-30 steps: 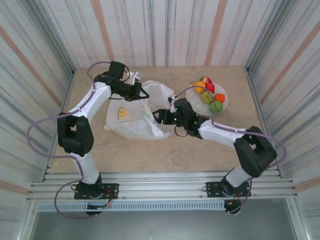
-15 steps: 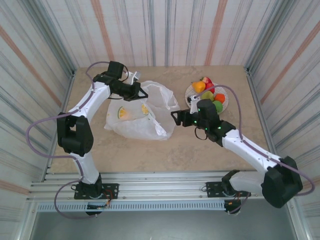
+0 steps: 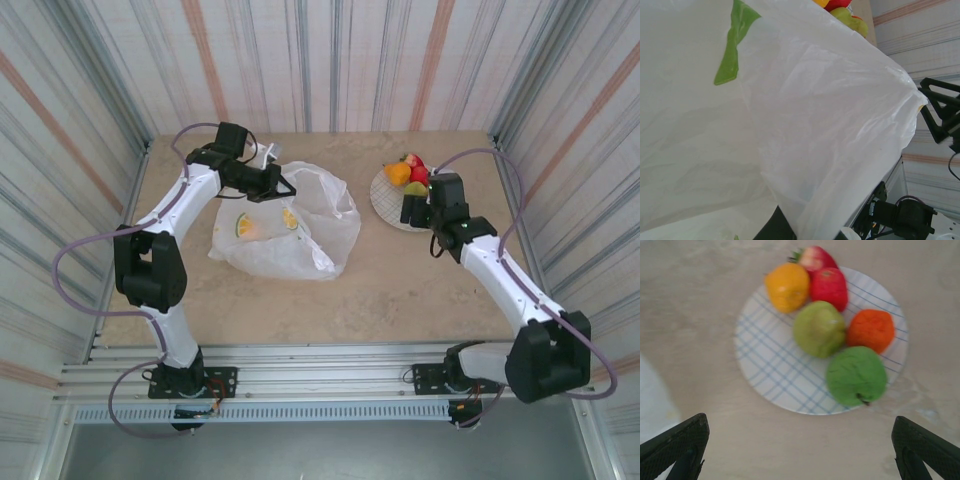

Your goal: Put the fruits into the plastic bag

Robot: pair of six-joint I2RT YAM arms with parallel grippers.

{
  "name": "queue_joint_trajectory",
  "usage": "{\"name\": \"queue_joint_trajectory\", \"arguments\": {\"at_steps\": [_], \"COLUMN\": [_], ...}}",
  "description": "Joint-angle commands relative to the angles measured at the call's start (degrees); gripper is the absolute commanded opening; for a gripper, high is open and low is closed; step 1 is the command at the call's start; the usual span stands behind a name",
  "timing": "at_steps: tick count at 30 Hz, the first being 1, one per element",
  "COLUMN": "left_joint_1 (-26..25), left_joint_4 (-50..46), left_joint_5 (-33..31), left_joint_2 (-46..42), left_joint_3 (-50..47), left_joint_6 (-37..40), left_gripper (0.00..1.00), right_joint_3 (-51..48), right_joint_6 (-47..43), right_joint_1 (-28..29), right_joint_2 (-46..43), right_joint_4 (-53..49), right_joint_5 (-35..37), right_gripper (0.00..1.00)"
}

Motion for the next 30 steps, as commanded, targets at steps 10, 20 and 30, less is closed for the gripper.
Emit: {"name": "queue_joint_trajectory", "arguments": {"at_steps": [10, 20, 30], "left_joint_1": [0.0, 0.0, 0.0], "left_joint_4": [-0.5, -0.3, -0.4], "left_joint_5": [0.6, 1.0, 0.9], "left_joint_2": [-2.7, -2.8, -2.9], "left_joint_3": [-0.8, -1.0, -0.9], "left_joint_6": [-0.1, -0.2, -0.1], "left_gripper": [0.00, 0.00, 0.00], "right_joint_3": [6.1, 10.7, 15.4], "right_joint_6": [-8.9, -15.2, -18.1], "right_joint_1": [-4.4, -4.5, -5.1], "right_joint_2": [18.2, 28.6, 34.6], "right_joint_4": [-1.7, 0.4, 0.6], "right_joint_5": [6.8, 10.2, 11.0], "right_gripper": [0.99, 0.99, 0.94]}}
